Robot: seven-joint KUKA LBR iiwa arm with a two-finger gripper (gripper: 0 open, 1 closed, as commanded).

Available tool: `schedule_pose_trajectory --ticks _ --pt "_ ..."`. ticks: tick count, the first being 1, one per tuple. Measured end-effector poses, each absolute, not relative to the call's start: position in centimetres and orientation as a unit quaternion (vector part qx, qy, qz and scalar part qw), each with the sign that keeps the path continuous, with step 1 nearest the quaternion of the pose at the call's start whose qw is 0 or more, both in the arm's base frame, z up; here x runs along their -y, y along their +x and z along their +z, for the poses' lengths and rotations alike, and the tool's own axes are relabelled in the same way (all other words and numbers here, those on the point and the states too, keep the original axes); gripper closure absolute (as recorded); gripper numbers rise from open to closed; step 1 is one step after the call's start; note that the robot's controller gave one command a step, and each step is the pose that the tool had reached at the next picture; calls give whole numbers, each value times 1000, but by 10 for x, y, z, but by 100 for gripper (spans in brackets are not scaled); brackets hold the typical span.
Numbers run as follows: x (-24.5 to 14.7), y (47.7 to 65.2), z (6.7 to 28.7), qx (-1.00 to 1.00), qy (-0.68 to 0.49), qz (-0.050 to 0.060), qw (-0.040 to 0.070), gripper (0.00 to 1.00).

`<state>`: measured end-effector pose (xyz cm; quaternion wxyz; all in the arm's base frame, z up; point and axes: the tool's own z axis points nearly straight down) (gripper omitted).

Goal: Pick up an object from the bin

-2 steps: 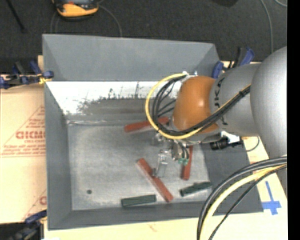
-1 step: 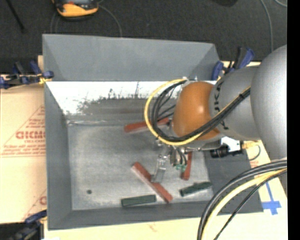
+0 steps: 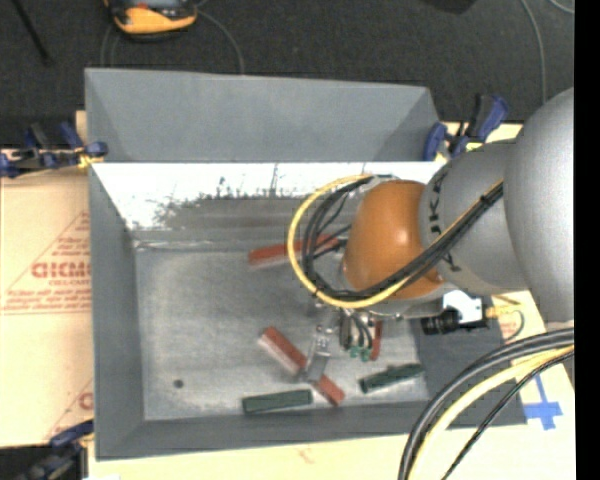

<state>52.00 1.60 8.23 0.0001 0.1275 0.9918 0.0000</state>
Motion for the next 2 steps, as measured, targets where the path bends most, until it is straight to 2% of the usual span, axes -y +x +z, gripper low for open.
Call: schedule_pose_trajectory --ticks 1,2 --pt "-26 502 71 -992 128 0 2 100" --pt "-26 502 71 -992 128 0 2 100"
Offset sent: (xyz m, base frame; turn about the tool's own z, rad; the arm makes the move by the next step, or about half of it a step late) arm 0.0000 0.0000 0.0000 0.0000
